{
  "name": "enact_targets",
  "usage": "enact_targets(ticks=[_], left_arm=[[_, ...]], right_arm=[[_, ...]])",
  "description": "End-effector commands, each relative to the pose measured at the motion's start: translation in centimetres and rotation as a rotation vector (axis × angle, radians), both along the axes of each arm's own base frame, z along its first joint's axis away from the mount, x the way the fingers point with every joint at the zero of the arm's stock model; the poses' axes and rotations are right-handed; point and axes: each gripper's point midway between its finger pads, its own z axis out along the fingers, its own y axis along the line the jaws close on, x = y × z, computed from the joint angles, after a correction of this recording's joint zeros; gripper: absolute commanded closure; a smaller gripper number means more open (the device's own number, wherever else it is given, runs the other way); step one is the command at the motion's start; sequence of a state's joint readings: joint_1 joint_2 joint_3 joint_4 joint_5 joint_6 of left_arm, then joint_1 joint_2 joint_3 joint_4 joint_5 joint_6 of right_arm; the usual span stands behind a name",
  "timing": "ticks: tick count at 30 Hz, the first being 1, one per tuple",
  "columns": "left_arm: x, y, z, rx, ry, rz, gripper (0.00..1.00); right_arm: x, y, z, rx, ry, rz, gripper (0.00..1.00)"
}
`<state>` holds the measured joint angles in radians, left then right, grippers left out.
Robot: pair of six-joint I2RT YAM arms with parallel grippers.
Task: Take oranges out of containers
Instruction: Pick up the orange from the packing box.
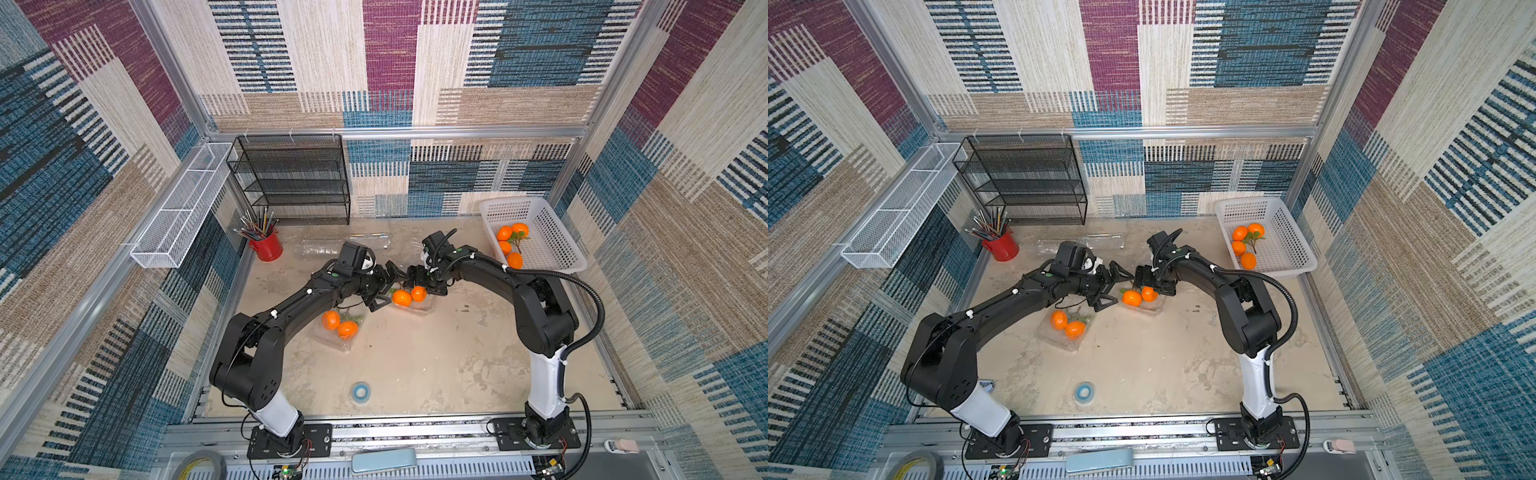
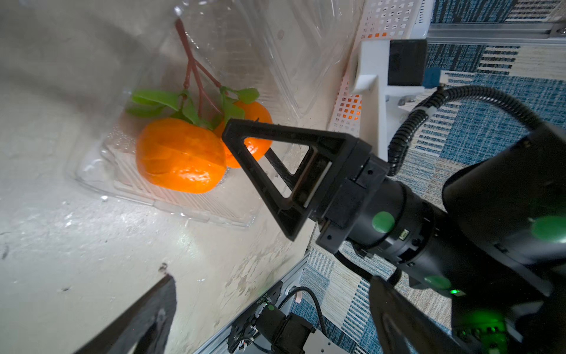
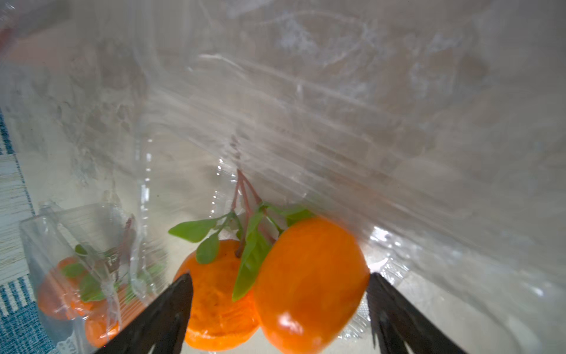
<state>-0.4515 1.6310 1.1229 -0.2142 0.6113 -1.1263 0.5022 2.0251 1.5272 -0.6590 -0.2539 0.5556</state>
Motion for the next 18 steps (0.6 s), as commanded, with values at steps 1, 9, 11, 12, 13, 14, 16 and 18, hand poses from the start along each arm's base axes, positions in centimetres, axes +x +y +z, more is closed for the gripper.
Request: enact_targets(ticks=[1, 9, 11, 12, 13, 14, 16, 18], left_arm=[[0.0, -0.2, 0.3, -0.041, 0.007, 0.016, 0.01], [0.1, -0.2, 0.0, -0.065, 0.007, 0.039, 0.01], [0.0, -0.1, -0.1, -0.072, 0.006, 0.046, 0.01], [-0.2, 0.0, -0.3, -0.072, 0.008, 0.047, 0.01], [-0.3, 0.0, -0.5, -0.069, 0.012, 0.049, 0.01], [-0.4, 0.1, -0.5, -0.069, 0.011, 0.05, 0.01], [-0.6, 0.3, -0.7, -0.067, 0.013, 0.054, 0.01], [-0.8, 0.4, -0.9, -0.067, 0.016, 0.058, 0.01]], right_arm=[[0.3, -0.9, -0.7, -0.069, -0.014, -0.016, 0.12], [-0.4, -1.6, -3.4, -0.135, 0.01, -0.013, 0.18], [-0.7, -1.6, -3.9, -0.146, 0.016, -0.008, 0.2], [-0.7, -1.6, -4.0, -0.152, 0.016, -0.008, 0.2], [-0.8, -1.5, -4.2, -0.157, 0.017, -0.005, 0.21], [-0.8, -1.4, -4.2, -0.159, 0.014, -0.004, 0.22], [-0.6, -1.5, -4.0, -0.164, 0.007, -0.01, 0.26], [-0.5, -1.6, -3.6, -0.165, -0.003, -0.017, 0.29]])
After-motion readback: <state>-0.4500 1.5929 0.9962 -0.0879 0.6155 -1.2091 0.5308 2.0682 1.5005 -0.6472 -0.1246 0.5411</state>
